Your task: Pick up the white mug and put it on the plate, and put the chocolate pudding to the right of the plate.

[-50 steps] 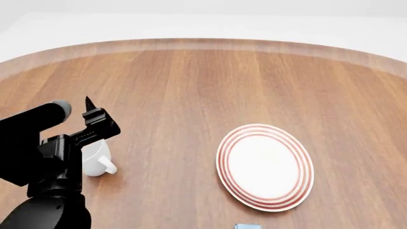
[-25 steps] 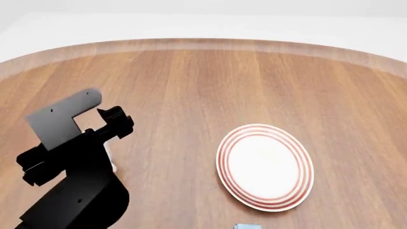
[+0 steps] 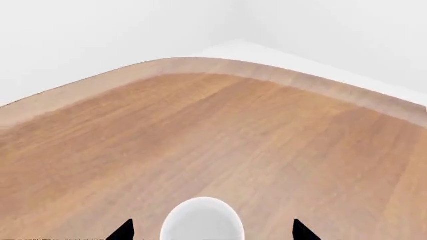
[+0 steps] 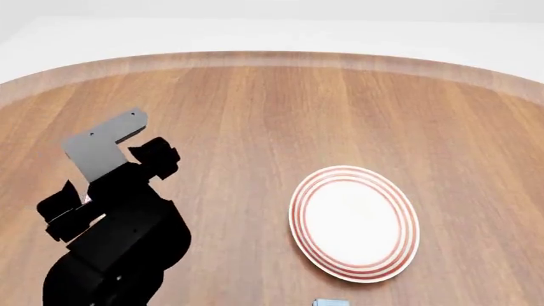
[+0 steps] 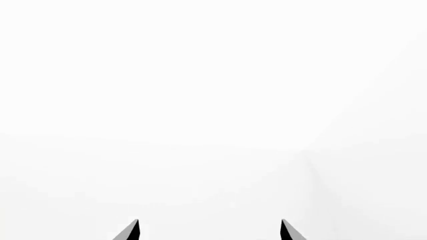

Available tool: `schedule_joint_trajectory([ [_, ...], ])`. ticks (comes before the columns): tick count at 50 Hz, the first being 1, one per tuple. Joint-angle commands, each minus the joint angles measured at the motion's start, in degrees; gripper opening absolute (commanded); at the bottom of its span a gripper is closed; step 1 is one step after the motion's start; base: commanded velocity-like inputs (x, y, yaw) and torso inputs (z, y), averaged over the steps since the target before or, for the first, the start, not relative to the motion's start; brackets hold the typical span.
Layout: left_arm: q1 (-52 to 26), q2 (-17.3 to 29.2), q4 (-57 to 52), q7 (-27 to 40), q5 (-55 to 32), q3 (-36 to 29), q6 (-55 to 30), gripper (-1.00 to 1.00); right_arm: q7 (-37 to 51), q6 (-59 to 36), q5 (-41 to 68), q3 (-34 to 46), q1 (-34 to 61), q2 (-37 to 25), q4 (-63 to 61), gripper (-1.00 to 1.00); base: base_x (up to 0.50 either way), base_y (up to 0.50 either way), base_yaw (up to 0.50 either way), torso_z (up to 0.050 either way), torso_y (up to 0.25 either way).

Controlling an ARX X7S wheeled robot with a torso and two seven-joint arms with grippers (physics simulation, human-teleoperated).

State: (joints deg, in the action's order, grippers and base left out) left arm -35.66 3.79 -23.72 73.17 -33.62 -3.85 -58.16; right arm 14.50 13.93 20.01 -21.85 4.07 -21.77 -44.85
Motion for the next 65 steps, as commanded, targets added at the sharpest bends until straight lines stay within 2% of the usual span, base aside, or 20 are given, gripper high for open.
schedule_joint_trajectory([
  [1, 1.3, 0.3, 5.8, -1.5, 1.3, -2.4, 3.4, 1.00, -1.6, 1.1, -1.2, -0.8, -0.3, 1.3, 0.7, 1.00, 0.00, 0.00, 0.00, 0.000, 0.000],
  [15, 2.6, 1.3, 8.2, -2.8, 0.8, -5.9, 3.5, 1.00, -0.4, -1.0, -1.0, -0.9, -0.2, 0.5, -1.2, 1.00, 0.00, 0.00, 0.00, 0.000, 0.000],
  [35, 6.7, 3.0, 9.3, -3.0, 0.8, -7.3, 5.5, 1.00, -0.1, -1.0, -1.3, -0.6, -0.3, 0.2, -1.0, 1.00, 0.00, 0.00, 0.00, 0.000, 0.000],
  [45, 8.3, 3.4, 13.4, -5.9, 1.1, -9.1, 8.3, 1.00, -0.1, -0.8, -1.3, -0.4, -0.4, 0.2, -0.7, 1.00, 0.00, 0.00, 0.00, 0.000, 0.000],
  [63, 8.8, 3.2, 17.1, -7.6, -0.4, -8.1, 11.1, 1.00, -0.1, -0.2, -1.3, -0.1, -0.8, 0.2, -0.2, 1.00, 0.00, 0.00, 0.00, 0.000, 0.000],
  [65, 8.6, 2.4, 18.1, -7.9, -1.7, -6.4, 11.7, 1.00, -0.1, -0.1, -1.4, 0.0, -0.8, 0.2, -0.1, 1.00, 0.00, 0.00, 0.00, 0.000, 0.000],
])
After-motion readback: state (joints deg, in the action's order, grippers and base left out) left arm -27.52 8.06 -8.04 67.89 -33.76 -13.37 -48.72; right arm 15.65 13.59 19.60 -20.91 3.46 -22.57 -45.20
